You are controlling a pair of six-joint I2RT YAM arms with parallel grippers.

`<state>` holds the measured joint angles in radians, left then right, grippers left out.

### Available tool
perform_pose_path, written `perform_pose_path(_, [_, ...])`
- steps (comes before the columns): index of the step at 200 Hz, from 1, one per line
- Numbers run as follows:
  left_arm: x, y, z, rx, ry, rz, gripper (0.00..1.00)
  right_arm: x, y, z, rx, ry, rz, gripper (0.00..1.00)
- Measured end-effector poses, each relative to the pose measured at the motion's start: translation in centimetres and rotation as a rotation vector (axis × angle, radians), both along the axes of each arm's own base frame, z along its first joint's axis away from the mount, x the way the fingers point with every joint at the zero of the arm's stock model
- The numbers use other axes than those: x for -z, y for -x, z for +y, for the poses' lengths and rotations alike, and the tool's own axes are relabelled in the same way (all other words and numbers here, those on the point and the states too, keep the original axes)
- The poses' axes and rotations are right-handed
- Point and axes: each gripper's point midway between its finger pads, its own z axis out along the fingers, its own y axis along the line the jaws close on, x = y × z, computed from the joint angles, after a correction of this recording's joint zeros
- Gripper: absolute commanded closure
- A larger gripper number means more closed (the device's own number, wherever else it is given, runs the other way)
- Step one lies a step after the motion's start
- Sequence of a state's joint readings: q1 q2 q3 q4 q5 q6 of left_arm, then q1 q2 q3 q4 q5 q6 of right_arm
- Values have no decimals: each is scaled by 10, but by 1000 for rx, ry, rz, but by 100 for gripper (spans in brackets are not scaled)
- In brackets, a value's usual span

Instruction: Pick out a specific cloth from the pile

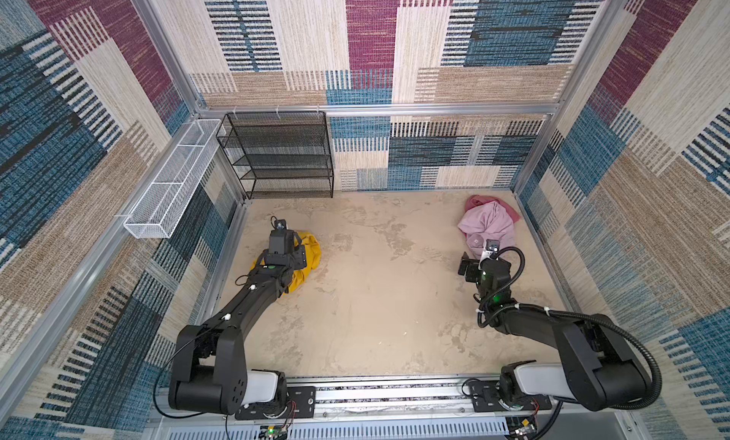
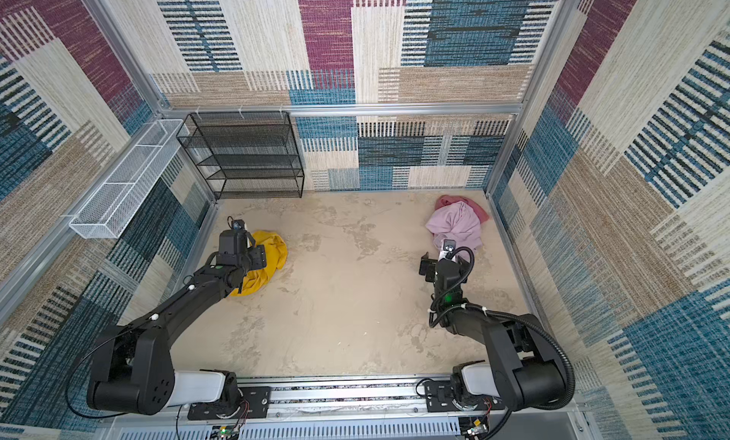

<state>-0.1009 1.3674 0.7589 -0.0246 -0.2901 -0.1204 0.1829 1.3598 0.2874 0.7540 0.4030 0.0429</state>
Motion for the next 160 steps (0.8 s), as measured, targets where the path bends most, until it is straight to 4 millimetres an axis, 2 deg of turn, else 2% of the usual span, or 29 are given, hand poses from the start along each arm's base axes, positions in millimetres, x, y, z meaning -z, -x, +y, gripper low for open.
perform_pose_path(38, [18, 3, 3, 35, -22, -65, 24, -19, 1, -13, 9, 30, -137, 0])
perform_pose_path(67, [21, 3, 3, 72, -42, -146, 24, -18, -6, -18, -13, 25, -167, 0])
perform_pose_path(98, [32, 8, 14, 66, -30, -210, 24, -24, -10, -20, -66, 4, -206, 0])
perform_pose_path(116, [41, 8, 14, 77, -17, -229, 23, -12, -7, -18, -92, -6, -181, 0])
perform_pose_path(139, [50, 0, 16, 82, -4, -238, 22, -20, -10, -12, -134, -15, -211, 0])
perform_pose_path(148, [49, -4, 16, 89, 5, -230, 22, -20, -10, -12, -136, -18, -211, 0])
perform_pose_path(160, [36, -13, 14, 98, 8, -278, 21, -21, -10, -11, -142, -19, -215, 0])
